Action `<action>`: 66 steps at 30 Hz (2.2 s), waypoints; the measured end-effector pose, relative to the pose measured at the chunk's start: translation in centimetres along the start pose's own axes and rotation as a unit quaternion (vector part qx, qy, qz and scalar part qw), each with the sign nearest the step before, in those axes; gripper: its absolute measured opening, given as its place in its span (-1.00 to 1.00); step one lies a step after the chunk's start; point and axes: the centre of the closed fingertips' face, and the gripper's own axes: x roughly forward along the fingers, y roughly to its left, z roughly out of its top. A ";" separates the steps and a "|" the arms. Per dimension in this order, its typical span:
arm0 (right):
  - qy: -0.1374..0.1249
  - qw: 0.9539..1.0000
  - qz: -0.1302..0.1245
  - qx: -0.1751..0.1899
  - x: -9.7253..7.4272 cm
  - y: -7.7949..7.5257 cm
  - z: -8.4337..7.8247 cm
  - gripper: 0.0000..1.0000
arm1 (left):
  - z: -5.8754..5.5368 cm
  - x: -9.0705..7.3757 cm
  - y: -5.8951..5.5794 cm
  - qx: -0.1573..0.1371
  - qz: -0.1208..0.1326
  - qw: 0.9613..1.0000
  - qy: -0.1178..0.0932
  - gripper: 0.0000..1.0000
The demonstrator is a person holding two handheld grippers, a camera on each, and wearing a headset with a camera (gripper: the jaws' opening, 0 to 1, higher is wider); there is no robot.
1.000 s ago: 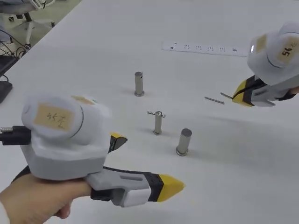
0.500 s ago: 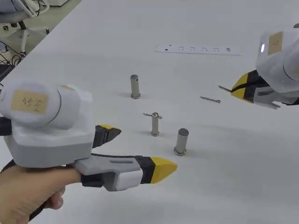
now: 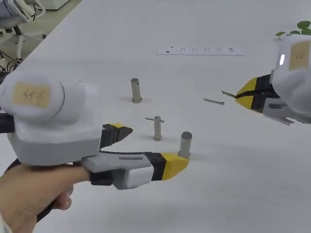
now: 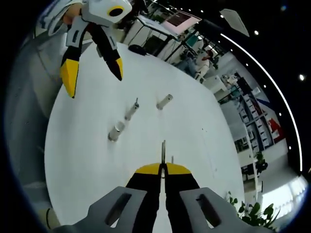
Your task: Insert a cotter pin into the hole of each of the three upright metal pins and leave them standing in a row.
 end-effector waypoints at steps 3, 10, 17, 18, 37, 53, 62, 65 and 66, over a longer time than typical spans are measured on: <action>-0.006 1.000 -0.002 0.000 -0.3 0.6 0.5 -0.96 | 0.8 0.2 -0.2 -0.001 -0.003 1.000 -0.009 0.44; -0.009 1.000 -0.014 -0.018 -0.6 1.7 1.0 -0.96 | 2.1 0.7 -0.9 -0.003 -0.016 1.000 -0.023 0.31; -0.004 0.999 -0.020 -0.040 -0.9 3.0 1.2 -0.96 | 3.3 1.3 -2.0 -0.006 -0.034 0.999 -0.031 0.16; -0.003 0.999 -0.020 -0.043 -0.9 3.2 1.2 -0.96 | 3.4 1.5 -2.1 -0.008 -0.038 0.999 -0.030 0.14; -0.027 0.997 -0.032 -0.059 -2.0 4.8 3.7 -0.96 | 4.4 2.9 -5.2 -0.026 -0.114 0.993 -0.018 -0.55; -0.042 0.997 -0.034 -0.058 -2.5 5.4 4.7 -0.96 | 4.6 2.8 -6.2 -0.025 -0.140 0.990 -0.014 -0.85; -0.045 0.997 -0.034 -0.061 -2.7 5.5 4.8 -0.96 | 4.5 2.7 -6.3 -0.024 -0.141 0.990 -0.012 -0.95; -0.048 0.997 -0.032 -0.052 -2.8 5.6 4.9 -0.96 | 4.5 2.7 -6.3 -0.023 -0.143 0.989 -0.010 -0.97; -0.049 0.997 -0.032 -0.050 -2.8 5.6 4.9 -0.96 | 4.5 2.7 -6.3 -0.023 -0.144 0.989 -0.009 -0.97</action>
